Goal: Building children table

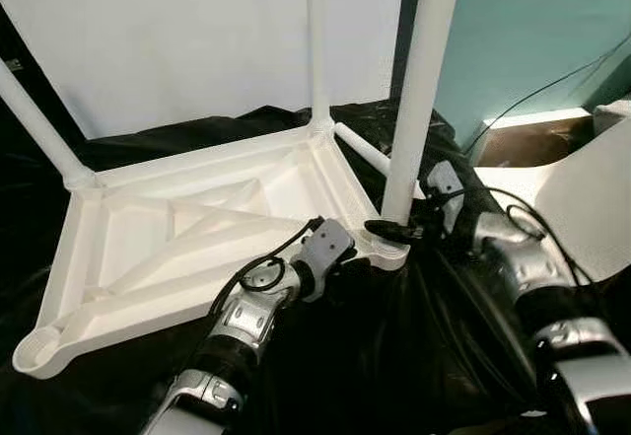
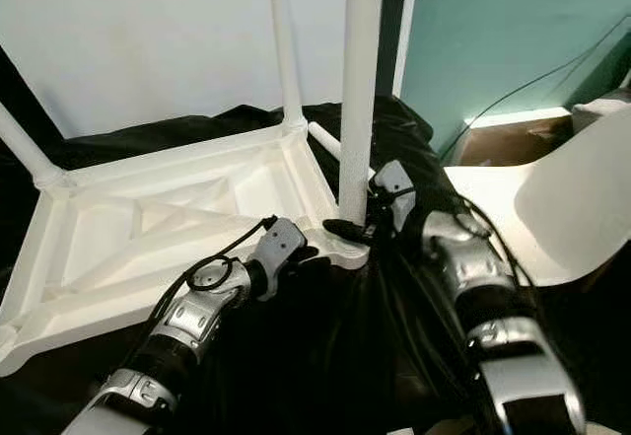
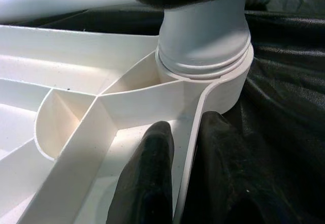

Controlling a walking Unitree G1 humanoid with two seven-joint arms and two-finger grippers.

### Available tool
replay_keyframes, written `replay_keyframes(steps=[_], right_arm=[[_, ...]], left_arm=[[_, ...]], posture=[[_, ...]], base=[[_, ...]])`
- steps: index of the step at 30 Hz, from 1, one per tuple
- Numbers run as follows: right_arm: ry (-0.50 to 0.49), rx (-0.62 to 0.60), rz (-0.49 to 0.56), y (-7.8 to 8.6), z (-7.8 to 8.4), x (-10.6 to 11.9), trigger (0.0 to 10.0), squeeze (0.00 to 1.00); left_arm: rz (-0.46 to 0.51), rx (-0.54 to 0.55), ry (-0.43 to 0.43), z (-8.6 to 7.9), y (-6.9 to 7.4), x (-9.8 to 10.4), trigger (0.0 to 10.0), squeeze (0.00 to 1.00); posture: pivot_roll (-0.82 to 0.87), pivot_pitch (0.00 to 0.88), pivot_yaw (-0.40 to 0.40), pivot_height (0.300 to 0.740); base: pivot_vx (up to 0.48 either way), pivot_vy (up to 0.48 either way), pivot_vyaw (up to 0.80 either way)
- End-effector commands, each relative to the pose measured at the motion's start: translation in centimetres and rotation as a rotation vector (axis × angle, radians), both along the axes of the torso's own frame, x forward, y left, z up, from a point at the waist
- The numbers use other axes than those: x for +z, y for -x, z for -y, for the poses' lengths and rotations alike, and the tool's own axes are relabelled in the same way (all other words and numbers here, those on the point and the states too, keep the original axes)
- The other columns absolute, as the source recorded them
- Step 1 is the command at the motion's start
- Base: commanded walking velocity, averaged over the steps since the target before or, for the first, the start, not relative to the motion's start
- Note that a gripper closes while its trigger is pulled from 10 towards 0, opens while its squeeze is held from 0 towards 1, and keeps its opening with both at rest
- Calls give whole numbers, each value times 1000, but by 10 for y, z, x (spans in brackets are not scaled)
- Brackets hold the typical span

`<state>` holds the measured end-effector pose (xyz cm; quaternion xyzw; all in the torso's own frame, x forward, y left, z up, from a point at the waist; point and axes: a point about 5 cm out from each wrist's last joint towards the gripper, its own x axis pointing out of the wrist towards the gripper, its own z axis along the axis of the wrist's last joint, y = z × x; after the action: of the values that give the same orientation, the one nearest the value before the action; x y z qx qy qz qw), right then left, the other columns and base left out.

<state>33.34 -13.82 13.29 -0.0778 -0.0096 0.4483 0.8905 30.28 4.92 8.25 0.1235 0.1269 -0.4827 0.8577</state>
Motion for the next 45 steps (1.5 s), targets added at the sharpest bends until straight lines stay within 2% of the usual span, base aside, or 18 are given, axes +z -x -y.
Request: replay_keyframes(steps=[1,5,11,16,17,18,20,21,22,26,27,31,32,33,38,41,42,45], right_arm=[[-39,173,-42,14,-47,-13,0,0],[-354,-88,106,20,-69,2,0,0],[-448,-239,137,19,-72,6,0,0],[-413,-438,161,16,-71,2,0,0],[-392,-450,155,16,-72,0,2980,0],[-368,-454,147,15,-73,-2,7608,0],[-352,-459,143,14,-73,-3,7608,0],[-333,-444,140,14,-74,-4,10000,475],[-324,-422,135,15,-77,-5,10000,1000],[-318,-394,135,16,-82,-5,10000,1000],[-308,-401,150,16,-80,-3,10000,0],[-283,-420,193,17,-74,0,10000,0],[-273,-425,207,19,-69,0,10000,0],[-258,-440,218,21,-62,0,10000,0],[-240,-473,215,26,-47,-1,10000,0],[-216,-513,207,36,-27,-3,10000,0],[-199,-521,203,43,-17,-4,10000,0],[-167,-515,199,56,-5,-3,10000,0]], left_arm=[[-196,11,-81,1,22,-44,10000,0],[-195,4,-82,2,22,-44,10000,0],[-201,-2,-88,1,24,-46,10000,0],[-203,-1,-91,-1,25,-46,10000,0],[-203,0,-92,-2,25,-46,10000,0],[-204,0,-92,-3,25,-47,10000,0],[-204,0,-92,-3,26,-47,10000,0],[-205,-1,-93,-3,26,-47,10000,0],[-206,-1,-94,-3,27,-48,10000,0],[-208,3,-91,-3,28,-49,10000,0],[-199,13,-71,-3,29,-49,10000,0],[-166,57,8,-3,25,-42,10000,0],[-148,76,59,-3,23,-38,10000,282],[-129,88,124,-4,21,-31,10000,1000],[-110,88,229,-6,22,-22,10000,1000],[-78,115,295,-11,25,-15,10000,1000],[-67,133,328,-13,27,-12,10000,63],[-59,149,388,-16,31,-6,10000,0]], posture=[[79,0,14,740],[76,0,22,740],[76,0,28,740],[87,0,29,740],[87,0,29,740],[87,0,29,740],[87,0,29,740],[82,0,35,740],[82,0,35,740],[82,0,35,740],[68,0,36,740],[58,0,41,740],[57,0,43,740],[53,0,46,740],[47,0,51,740],[30,0,64,740],[21,0,70,740],[1,0,83,740]], base=[[0,0,0],[0,0,0],[0,0,0],[0,0,0],[0,0,0],[0,0,0],[0,0,0],[0,0,0],[0,0,0],[0,0,0],[0,0,0],[0,0,0],[0,0,0],[0,0,0],[0,0,0],[0,0,0],[0,0,0],[0,0,0]])
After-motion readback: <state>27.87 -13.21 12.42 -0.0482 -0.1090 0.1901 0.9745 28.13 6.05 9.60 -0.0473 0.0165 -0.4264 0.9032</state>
